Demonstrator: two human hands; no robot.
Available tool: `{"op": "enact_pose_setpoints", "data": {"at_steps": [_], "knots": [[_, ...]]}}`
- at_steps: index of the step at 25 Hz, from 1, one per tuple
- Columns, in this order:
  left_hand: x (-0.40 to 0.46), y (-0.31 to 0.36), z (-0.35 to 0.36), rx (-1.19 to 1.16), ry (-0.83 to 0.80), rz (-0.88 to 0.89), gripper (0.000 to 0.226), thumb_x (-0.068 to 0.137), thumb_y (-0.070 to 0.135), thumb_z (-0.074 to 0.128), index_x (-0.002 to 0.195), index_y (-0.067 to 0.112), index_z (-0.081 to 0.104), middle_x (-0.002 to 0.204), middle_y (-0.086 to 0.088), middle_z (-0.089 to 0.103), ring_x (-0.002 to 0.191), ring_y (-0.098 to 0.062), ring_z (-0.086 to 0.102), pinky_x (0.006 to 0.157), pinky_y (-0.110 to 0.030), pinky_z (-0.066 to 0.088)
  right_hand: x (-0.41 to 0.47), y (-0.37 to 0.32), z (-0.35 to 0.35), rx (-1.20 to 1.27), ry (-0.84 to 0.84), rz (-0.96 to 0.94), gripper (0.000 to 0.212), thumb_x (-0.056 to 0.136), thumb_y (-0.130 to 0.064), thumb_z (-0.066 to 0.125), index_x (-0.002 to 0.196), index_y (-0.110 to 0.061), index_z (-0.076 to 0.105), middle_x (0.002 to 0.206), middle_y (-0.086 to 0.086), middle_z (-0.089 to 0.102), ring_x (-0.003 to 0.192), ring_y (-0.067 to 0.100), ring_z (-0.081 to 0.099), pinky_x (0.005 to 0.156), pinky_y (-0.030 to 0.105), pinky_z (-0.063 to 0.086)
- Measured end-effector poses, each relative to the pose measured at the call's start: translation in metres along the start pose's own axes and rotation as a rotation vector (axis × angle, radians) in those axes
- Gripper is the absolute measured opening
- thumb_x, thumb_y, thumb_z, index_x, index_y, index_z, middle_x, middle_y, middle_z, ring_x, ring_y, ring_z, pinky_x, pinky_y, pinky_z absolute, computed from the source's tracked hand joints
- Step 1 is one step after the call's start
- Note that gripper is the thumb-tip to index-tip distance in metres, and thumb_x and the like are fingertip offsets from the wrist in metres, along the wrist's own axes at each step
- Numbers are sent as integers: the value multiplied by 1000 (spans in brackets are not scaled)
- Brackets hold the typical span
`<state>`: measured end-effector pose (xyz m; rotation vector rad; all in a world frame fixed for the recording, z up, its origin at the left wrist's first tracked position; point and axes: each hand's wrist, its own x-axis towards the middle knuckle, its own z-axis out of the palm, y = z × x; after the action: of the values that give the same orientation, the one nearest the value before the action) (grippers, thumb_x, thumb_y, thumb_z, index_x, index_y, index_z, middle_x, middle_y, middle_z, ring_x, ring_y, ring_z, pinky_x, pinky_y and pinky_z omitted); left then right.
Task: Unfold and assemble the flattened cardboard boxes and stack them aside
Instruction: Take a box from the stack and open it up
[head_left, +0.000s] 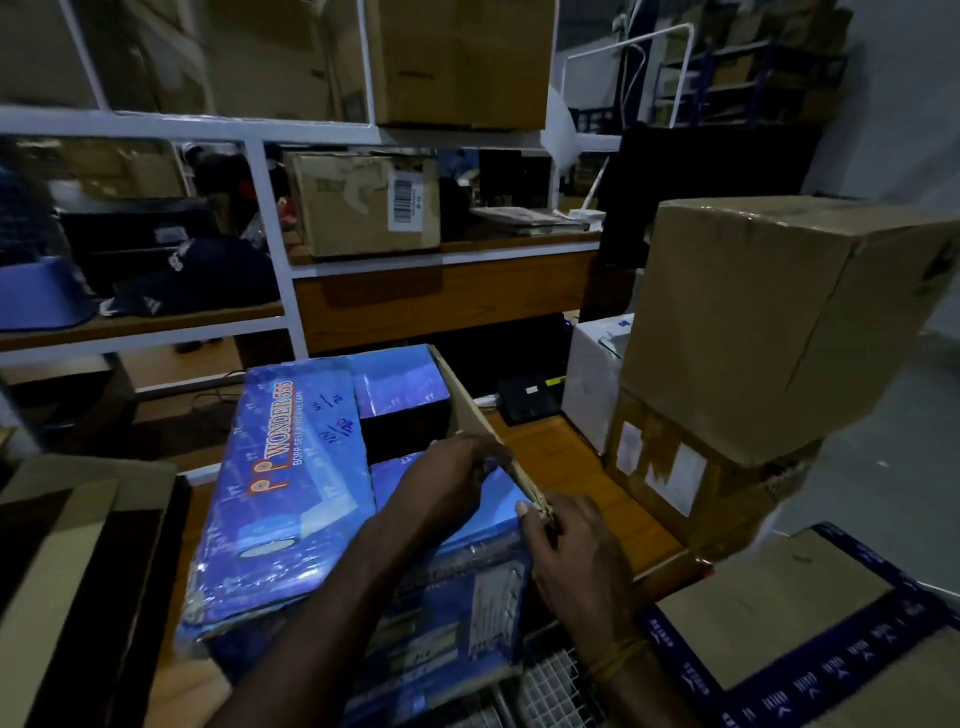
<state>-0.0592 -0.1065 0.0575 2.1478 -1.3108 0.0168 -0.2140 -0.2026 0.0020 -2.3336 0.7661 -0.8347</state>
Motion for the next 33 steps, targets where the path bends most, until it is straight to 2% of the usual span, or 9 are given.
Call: {"op": "enact_pose_setpoints", "data": {"at_steps": [4, 7, 12, 15, 20, 27, 29, 31, 33], "knots": [[-45, 7, -34, -23, 242, -128, 28, 91, 35, 51, 113, 35, 67, 125, 13, 64, 128, -10, 46, 117, -42, 18, 6, -16, 5, -4, 57, -198, 49, 93, -54, 35, 125, -30, 63, 116, 0, 53, 107, 21, 54, 93, 47, 50], [-97, -14, -55, 8, 352, -285, 31, 82, 59, 45, 109, 53, 60, 124, 16, 63, 120, -10, 56, 110, -54, 33, 9, -37, 17, -5, -128, -371, 61, 97, -64, 21, 121, -31, 67, 127, 0, 56, 119, 25, 54, 114, 54, 30], [-153, -23, -72, 176, 106, -353, 69, 67, 89, 39, 132, 65, 33, 149, 13, 39, 143, -4, 27, 117, -51, 19, 22, -83, 37, -53, -534, -517, 53, 97, -55, 28, 135, -30, 57, 140, 1, 49, 128, 27, 46, 107, 41, 35], [-164, -15, -82, 141, 131, -239, 65, 80, 63, 57, 138, 65, 26, 154, 13, 32, 142, -1, 25, 115, -43, 27, 29, -97, 40, 50, -527, -576, 65, 86, -57, 28, 142, -30, 48, 136, 0, 52, 124, 25, 51, 97, 38, 43], [-173, -13, -91, 85, 650, -111, 57, 85, 4, 56, 136, 31, 52, 148, 5, 43, 136, -4, 41, 101, -14, 39, 25, -131, 61, 456, -565, -695, 85, 90, -39, 66, 155, -40, 12, 158, -13, 23, 141, 12, 37, 100, 39, 49], [-196, -14, -100, 438, 1110, -307, 73, 80, -10, 65, 147, 9, 42, 161, -18, 17, 146, -4, 23, 47, -35, 54, 15, -195, 106, 227, -684, -1049, 91, 91, -33, 67, 147, -60, 2, 165, -11, -1, 136, 28, 41, 86, 43, 53], [-207, -35, -100, 580, 1108, -475, 70, 83, -3, 68, 146, 16, 45, 162, -18, 12, 151, -25, 11, 75, -46, 59, 12, -202, 114, 220, -773, -1047, 72, 95, -35, 61, 147, -58, 17, 164, -10, 4, 140, 26, 35, 94, 43, 49], [-220, -58, -93, 715, 1023, -621, 51, 90, 18, 62, 140, 26, 53, 160, -16, 21, 150, -37, 5, 113, -57, 31, 11, -203, 118, 185, -850, -1007, 51, 98, -39, 56, 144, -50, 36, 164, -10, 10, 137, 22, 40, 98, 42, 47], [-226, -65, -83, 560, 945, -688, 39, 94, 35, 50, 132, 31, 59, 148, -13, 47, 146, -34, 23, 115, -56, 24, 12, -202, 119, 162, -902, -970, 37, 100, -40, 53, 136, -42, 49, 162, -9, 18, 134, 19, 43, 100, 39, 46]]}}
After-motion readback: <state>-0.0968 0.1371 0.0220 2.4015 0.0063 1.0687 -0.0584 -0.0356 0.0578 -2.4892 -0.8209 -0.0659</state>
